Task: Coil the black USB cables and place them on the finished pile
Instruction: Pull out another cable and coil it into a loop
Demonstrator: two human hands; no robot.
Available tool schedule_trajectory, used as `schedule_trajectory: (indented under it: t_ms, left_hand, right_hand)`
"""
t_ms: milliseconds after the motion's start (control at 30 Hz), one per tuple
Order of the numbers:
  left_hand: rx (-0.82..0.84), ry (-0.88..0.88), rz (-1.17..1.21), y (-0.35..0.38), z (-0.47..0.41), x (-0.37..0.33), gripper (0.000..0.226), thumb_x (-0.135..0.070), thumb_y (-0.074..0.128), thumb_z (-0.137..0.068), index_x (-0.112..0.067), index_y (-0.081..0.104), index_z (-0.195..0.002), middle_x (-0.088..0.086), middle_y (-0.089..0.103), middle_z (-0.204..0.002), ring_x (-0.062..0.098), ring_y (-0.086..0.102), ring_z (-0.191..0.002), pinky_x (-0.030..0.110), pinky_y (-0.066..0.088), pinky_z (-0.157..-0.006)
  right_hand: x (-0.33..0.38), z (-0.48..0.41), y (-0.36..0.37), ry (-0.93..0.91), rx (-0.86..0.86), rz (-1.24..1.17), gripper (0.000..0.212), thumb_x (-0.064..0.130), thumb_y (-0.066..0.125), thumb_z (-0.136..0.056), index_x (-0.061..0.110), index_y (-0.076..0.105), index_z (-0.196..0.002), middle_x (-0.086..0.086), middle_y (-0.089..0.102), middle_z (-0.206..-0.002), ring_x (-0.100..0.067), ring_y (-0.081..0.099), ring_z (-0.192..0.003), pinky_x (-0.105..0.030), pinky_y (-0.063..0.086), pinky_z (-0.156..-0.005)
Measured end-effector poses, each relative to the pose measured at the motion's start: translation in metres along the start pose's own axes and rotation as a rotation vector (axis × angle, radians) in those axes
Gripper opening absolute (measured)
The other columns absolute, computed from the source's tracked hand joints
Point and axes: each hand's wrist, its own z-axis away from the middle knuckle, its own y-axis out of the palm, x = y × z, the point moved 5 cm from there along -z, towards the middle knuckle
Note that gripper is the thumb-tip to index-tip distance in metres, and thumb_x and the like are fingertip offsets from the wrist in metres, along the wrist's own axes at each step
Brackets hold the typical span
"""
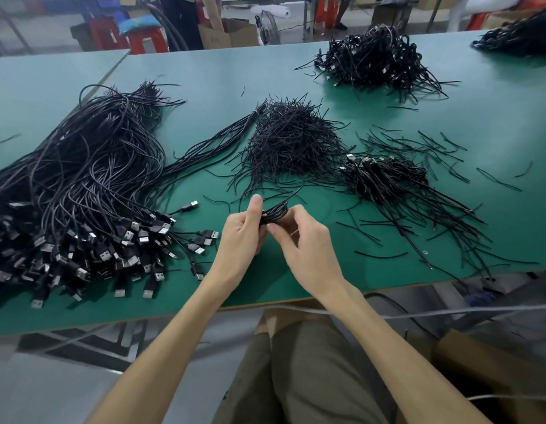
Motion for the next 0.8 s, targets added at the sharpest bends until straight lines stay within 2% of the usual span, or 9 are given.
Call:
schedule_trajectory:
  t_ms: [67, 200, 267, 367, 433, 500, 600, 700, 800]
  left_hand:
    - [0.005, -0.004, -0.005, 0.002, 0.001, -0.001, 0.059, -0.045, 0.038, -0.109, -0.02, 0.037, -0.056, -0.007, 0.029, -0.049, 0.011, 0.022, -0.044, 0.022, 0.021, -0.042]
    - [-0.016, -0.008, 0.009, 0.0, 0.001, -0.003, 0.06, -0.042, 0.038, -0.11, -0.02, 0.037, -0.054, -0.006, 0.029, -0.048, 0.012, 0.022, -0.043, 0.022, 0.022, -0.043]
    - [-0.02, 0.0, 0.018, 0.0, 0.001, -0.004, 0.059, -0.042, 0.039, -0.11, -0.016, 0.037, -0.056, -0.005, 0.029, -0.049, 0.012, 0.022, -0.043, 0.023, 0.022, -0.043]
    - [-0.046, 0.071, -0.02, 0.002, 0.004, -0.008, 0.059, -0.038, 0.038, -0.111, -0.02, 0.04, -0.055, -0.01, 0.033, -0.049, 0.008, 0.028, -0.043, 0.019, 0.026, -0.045]
    - [-0.093, 0.165, -0.12, 0.001, 0.007, -0.013, 0.06, -0.036, 0.037, -0.111, -0.027, 0.044, -0.052, -0.011, 0.042, -0.049, 0.004, 0.036, -0.047, 0.019, 0.031, -0.049]
    - [-0.136, 0.265, -0.201, 0.0, 0.01, -0.017, 0.054, -0.036, 0.037, -0.111, -0.03, 0.048, -0.058, -0.01, 0.051, -0.058, 0.005, 0.044, -0.054, 0.021, 0.035, -0.055]
    - [-0.139, 0.365, -0.301, 0.002, 0.011, -0.019, 0.051, -0.035, 0.035, -0.111, -0.019, 0.052, -0.066, 0.0, 0.051, -0.072, 0.013, 0.05, -0.064, 0.026, 0.038, -0.062]
    - [-0.125, 0.385, -0.354, 0.003, 0.011, -0.018, 0.05, -0.036, 0.034, -0.111, -0.013, 0.052, -0.071, 0.003, 0.052, -0.074, 0.019, 0.051, -0.068, 0.029, 0.04, -0.064]
    - [-0.109, 0.358, -0.354, 0.004, 0.013, -0.016, 0.043, -0.04, 0.034, -0.11, -0.023, 0.052, -0.075, -0.006, 0.056, -0.07, 0.013, 0.053, -0.062, 0.023, 0.039, -0.06]
  right_hand:
    - [-0.001, 0.0, -0.001, 0.023, 0.001, -0.009, 0.011, 0.018, 0.064, -0.099, 0.011, 0.057, -0.093, 0.01, 0.065, -0.084, -0.002, 0.061, -0.076, -0.013, 0.045, -0.07]
    - [0.001, 0.001, 0.005, -0.038, 0.089, 0.088, 0.015, 0.024, 0.052, -0.106, 0.011, 0.059, -0.105, 0.005, 0.065, -0.088, -0.013, 0.06, -0.076, -0.035, 0.051, -0.071]
    - [0.003, 0.001, 0.006, -0.092, 0.102, 0.106, 0.018, 0.023, 0.048, -0.107, 0.012, 0.061, -0.114, 0.008, 0.062, -0.088, -0.006, 0.054, -0.073, -0.029, 0.048, -0.069]
    - [0.005, 0.001, 0.001, -0.124, 0.062, 0.093, 0.016, 0.019, 0.05, -0.106, 0.013, 0.064, -0.112, 0.014, 0.059, -0.084, -0.003, 0.054, -0.071, -0.016, 0.039, -0.065]
    - [0.005, 0.001, -0.001, -0.125, 0.041, 0.079, 0.014, 0.017, 0.051, -0.105, 0.013, 0.065, -0.107, 0.01, 0.064, -0.087, -0.007, 0.058, -0.075, -0.018, 0.042, -0.066]
    - [0.005, 0.001, -0.003, -0.129, 0.014, 0.068, 0.013, 0.014, 0.051, -0.105, 0.012, 0.064, -0.104, 0.006, 0.067, -0.092, -0.011, 0.062, -0.08, -0.027, 0.05, -0.07]
    - [0.005, 0.0, -0.006, -0.129, -0.04, 0.071, 0.011, 0.011, 0.052, -0.104, 0.011, 0.06, -0.097, 0.004, 0.065, -0.088, -0.014, 0.06, -0.077, -0.034, 0.051, -0.068]
    - [0.004, 0.001, -0.007, -0.132, -0.07, 0.099, 0.011, 0.013, 0.051, -0.104, 0.012, 0.057, -0.094, 0.004, 0.062, -0.084, -0.015, 0.057, -0.073, -0.033, 0.048, -0.063]
    - [0.003, 0.002, -0.006, -0.131, -0.074, 0.116, 0.012, 0.014, 0.051, -0.104, 0.014, 0.055, -0.093, 0.007, 0.061, -0.084, -0.013, 0.057, -0.073, -0.028, 0.046, -0.063]
